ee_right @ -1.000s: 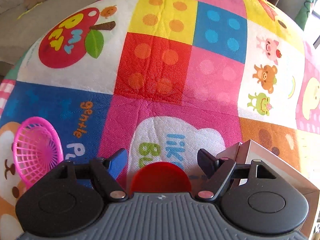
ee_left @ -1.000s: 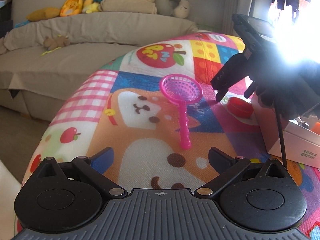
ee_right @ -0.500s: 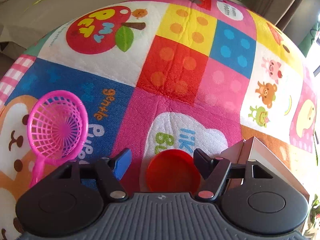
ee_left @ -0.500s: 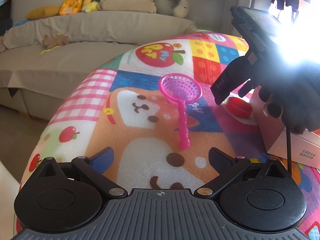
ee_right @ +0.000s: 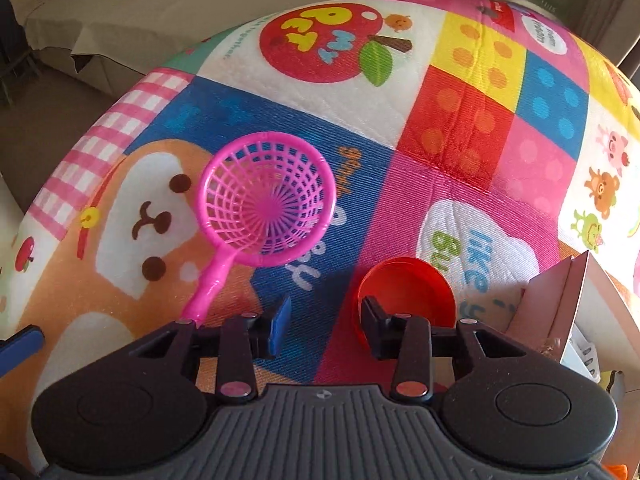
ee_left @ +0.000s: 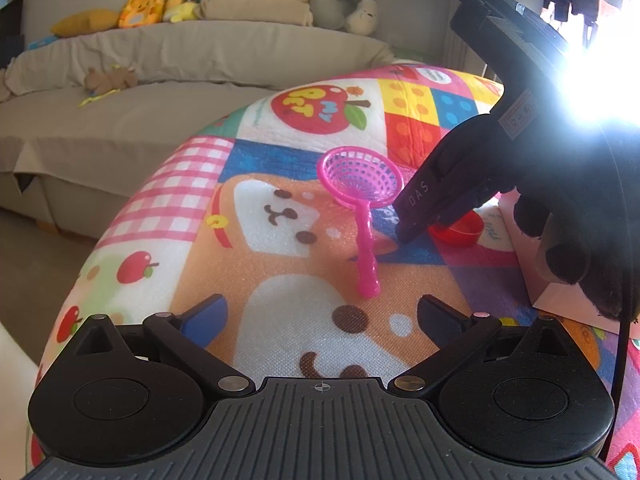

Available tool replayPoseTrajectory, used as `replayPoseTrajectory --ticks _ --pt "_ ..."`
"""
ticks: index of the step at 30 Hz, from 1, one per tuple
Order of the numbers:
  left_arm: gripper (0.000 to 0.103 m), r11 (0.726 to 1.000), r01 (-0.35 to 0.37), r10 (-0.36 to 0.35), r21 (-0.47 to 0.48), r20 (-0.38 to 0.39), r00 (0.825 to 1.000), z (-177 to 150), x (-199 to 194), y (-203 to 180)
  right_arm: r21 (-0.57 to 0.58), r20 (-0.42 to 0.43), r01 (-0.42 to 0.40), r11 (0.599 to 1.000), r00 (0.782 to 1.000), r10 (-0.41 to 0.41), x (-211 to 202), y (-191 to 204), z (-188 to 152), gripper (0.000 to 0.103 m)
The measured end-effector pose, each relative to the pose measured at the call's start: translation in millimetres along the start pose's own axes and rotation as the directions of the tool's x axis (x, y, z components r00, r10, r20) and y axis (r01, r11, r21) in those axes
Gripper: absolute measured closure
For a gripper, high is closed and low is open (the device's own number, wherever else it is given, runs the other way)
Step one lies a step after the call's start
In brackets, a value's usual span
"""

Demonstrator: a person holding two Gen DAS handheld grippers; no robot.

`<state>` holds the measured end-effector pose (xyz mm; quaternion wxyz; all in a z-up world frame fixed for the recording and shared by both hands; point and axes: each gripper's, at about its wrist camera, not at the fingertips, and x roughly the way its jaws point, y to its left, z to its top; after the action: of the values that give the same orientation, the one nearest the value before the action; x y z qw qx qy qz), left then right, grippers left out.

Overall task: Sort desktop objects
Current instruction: 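Grasp the red round lid on the mat with the right tool, then lift the red lid with the right tool and lower it beside the box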

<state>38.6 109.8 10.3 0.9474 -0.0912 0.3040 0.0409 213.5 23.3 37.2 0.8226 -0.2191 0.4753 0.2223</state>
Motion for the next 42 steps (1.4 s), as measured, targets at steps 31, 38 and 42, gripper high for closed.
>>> replayPoseTrajectory --ticks 31,38,42 --pt "0.000 0.995 -0.085 0.086 -0.060 0.016 0.996 19.1 -28.8 38.1 0.217 0.004 -0.361 0.907 0.929 0.369 -58.4 -27.0 -114.8 0.072" --pt "0.000 0.996 -0.008 0.009 0.085 -0.003 1.000 46.0 21.2 -10.4 0.245 0.136 -0.237 0.940 0.968 0.209 -102.6 -51.6 -201.6 0.066" --pt "0.000 0.985 -0.052 0.049 0.167 0.022 0.999 65.4 58.5 -41.4 0.319 0.258 -0.205 0.925 0.958 0.124 -122.2 -76.7 -239.0 0.026"
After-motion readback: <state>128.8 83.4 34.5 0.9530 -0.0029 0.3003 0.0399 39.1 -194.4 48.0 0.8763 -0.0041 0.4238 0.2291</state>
